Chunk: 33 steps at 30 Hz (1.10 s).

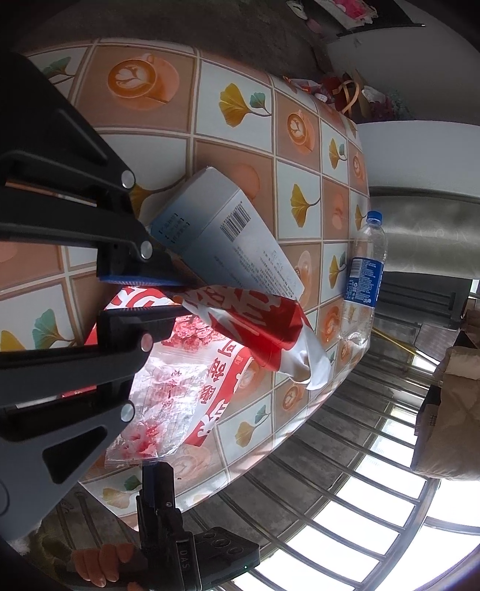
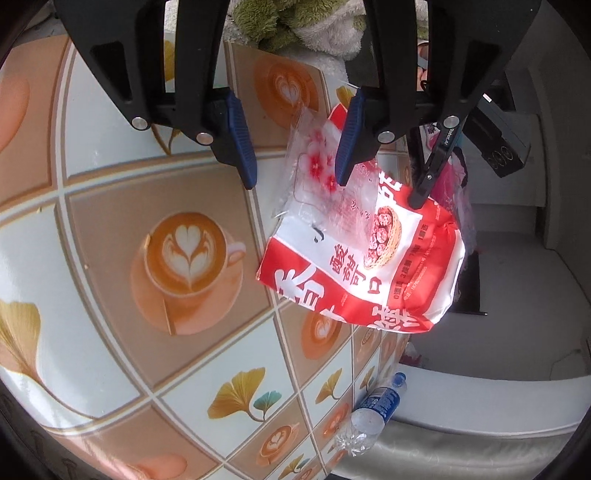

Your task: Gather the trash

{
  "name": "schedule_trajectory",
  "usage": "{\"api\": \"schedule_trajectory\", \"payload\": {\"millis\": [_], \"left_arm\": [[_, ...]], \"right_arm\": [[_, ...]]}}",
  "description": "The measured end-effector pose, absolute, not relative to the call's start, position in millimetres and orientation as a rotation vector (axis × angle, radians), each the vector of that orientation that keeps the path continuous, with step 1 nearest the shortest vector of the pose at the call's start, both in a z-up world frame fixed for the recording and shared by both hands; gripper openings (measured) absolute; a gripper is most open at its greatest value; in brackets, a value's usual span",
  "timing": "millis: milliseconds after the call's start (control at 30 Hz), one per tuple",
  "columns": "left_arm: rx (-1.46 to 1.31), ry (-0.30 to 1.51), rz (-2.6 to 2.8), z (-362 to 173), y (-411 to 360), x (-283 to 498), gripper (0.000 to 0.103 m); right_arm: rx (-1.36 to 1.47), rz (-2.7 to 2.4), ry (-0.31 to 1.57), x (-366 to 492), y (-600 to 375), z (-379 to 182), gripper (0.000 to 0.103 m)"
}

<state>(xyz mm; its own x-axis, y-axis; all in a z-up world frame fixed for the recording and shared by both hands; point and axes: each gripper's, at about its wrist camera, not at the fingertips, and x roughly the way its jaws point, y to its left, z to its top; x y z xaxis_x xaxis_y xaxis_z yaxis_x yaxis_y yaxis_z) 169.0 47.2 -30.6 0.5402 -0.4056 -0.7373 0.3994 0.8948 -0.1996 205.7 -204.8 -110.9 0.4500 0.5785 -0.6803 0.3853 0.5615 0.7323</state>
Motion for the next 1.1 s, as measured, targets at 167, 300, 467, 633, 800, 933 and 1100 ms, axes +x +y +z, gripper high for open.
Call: {"api": "schedule_trajectory", "payload": {"millis": [167,300,467,633,800,933,1100], "left_arm": [[-0.004,0.889,-0.487,-34.2,42.6,165.6,0.007],[0.009,0.89,-0.499,-35.1,36.4,161.3,0.007],[0.037,0.877,-0.5,-33.9,30.5,156.6,0.007],[0.04,0.867,-0.49,-32.6,30.4,157.1,0.006],[0.034,0.85,-0.473,-28.8,30.1,156.9,0.005],[0.019,0.84,-0.467,-24.7,28.7,156.6,0.004],[0.01,0.822,-0.478,-16.2,22.9,154.7,0.004]], "right_arm": [[1.008,0.14,1.152,207.3,-199.7,-110.5,0.039],[1.034,0.117,1.148,205.1,-203.8,-113.3,0.028],[1.035,0.078,1.137,198.5,-208.1,-115.1,0.013],[1.02,0.049,1.107,193.2,-214.7,-110.8,0.01],[1.033,0.04,1.056,184.4,-227.7,-104.8,0.009],[1.05,0.048,1.018,177.2,-237.0,-101.5,0.009],[1.054,0.055,0.985,171.4,-243.4,-99.5,0.009]]}}
